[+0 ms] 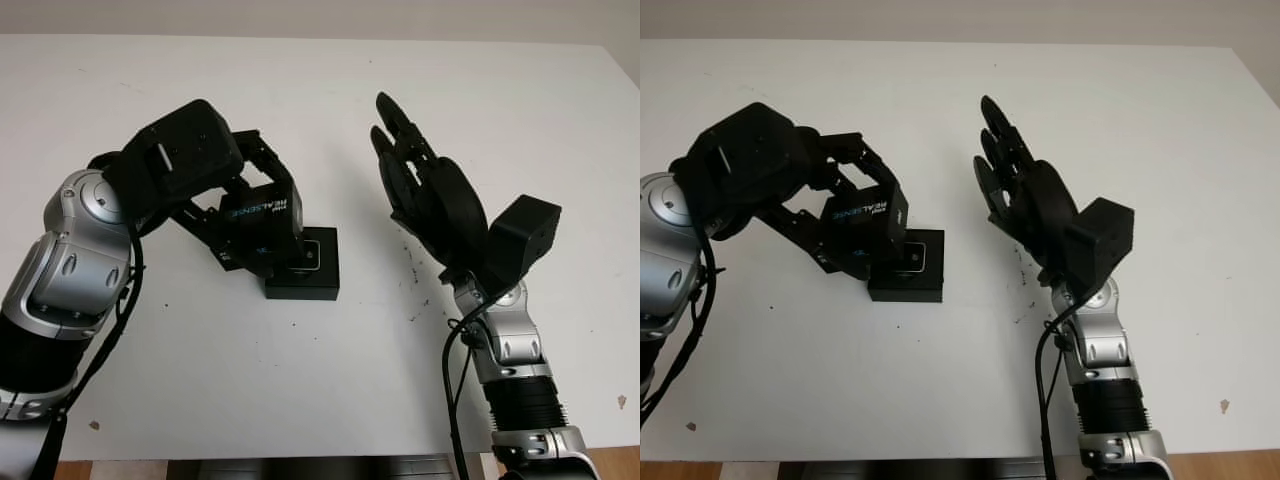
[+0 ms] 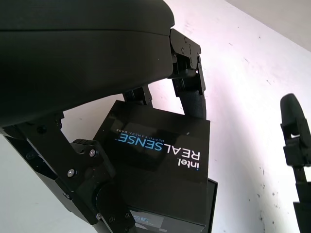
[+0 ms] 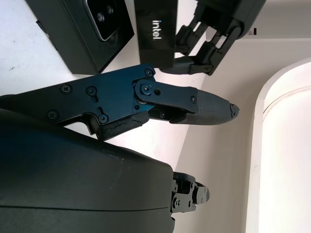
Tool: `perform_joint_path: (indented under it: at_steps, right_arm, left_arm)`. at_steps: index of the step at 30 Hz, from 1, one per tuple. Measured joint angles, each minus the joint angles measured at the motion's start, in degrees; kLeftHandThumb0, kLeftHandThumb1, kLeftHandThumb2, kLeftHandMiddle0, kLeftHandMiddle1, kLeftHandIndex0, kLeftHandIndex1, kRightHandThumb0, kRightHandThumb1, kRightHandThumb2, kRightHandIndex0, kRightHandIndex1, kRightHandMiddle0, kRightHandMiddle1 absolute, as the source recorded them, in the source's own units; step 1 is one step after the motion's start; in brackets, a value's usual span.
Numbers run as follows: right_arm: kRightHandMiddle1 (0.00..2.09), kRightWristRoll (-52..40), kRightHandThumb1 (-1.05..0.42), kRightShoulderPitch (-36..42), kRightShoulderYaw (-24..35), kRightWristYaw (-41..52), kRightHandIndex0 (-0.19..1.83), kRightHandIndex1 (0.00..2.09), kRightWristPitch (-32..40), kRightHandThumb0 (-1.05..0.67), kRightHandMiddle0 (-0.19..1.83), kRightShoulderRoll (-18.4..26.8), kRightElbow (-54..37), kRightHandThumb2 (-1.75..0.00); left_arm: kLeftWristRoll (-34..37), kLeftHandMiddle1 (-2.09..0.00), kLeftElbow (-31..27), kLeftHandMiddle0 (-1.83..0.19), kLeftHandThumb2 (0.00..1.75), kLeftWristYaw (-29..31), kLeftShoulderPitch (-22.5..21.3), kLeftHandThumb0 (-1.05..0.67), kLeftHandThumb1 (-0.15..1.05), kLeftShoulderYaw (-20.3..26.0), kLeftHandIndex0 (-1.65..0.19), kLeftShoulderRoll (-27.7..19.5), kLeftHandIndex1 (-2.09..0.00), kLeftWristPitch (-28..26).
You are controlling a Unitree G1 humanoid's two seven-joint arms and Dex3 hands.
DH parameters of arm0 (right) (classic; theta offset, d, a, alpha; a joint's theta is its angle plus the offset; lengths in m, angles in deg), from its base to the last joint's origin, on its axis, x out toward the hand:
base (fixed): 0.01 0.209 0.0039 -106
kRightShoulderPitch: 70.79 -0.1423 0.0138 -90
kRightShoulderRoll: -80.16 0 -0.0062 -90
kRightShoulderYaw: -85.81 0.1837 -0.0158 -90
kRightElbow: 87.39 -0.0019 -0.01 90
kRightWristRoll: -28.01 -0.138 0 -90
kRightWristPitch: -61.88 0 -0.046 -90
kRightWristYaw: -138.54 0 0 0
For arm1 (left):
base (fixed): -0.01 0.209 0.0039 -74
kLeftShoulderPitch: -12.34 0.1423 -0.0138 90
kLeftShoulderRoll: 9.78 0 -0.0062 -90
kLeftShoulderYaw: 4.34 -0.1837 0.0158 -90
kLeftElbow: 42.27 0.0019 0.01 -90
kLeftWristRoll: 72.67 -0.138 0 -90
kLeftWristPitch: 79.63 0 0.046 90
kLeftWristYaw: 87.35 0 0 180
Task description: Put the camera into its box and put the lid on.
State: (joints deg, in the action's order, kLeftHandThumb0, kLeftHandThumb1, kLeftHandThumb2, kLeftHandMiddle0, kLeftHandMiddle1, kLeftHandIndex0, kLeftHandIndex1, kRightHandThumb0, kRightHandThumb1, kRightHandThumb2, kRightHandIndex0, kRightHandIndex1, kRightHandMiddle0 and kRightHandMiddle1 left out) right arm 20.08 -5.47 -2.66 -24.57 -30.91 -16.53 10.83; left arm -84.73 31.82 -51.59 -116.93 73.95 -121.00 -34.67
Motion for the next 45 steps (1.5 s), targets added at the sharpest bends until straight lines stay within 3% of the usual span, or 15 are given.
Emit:
perform_joint_path:
  at_steps: [7, 15, 45]
  right_arm:
    - [0.12, 0.1, -1.05, 0.1, 0.0, -0.5, -0.07, 0.04, 0.3, -0.70, -0.09, -0.1, -0.1, -0.57]
    - [0.14, 0.2, -1.05, 0.1, -0.1, -0.7, -0.07, 0.05, 0.3, -0.70, -0.08, -0.3, -0.1, -0.56]
    - [0.22, 0.2, -1.05, 0.2, -0.2, -0.9, -0.08, 0.05, 0.0, -0.73, -0.14, -0.5, -0.1, -0.56]
  left_arm:
    - [0.0, -1.63, 0.7, -0.31, 0.06, -0.1, 0.3, -0.23, 1.05, -0.5, -0.21, 0.6, -1.44, -0.2]
    - [-0.1, -1.54, 0.6, -0.27, 0.07, -0.8, 0.8, -0.21, 1.05, -1.1, -0.19, 2.1, -1.41, -0.6]
    - [0.4, -1.56, 1.0, -0.23, 0.09, -3.6, 3.1, -0.20, 1.05, -2.7, -0.13, 6.9, -1.54, 2.2]
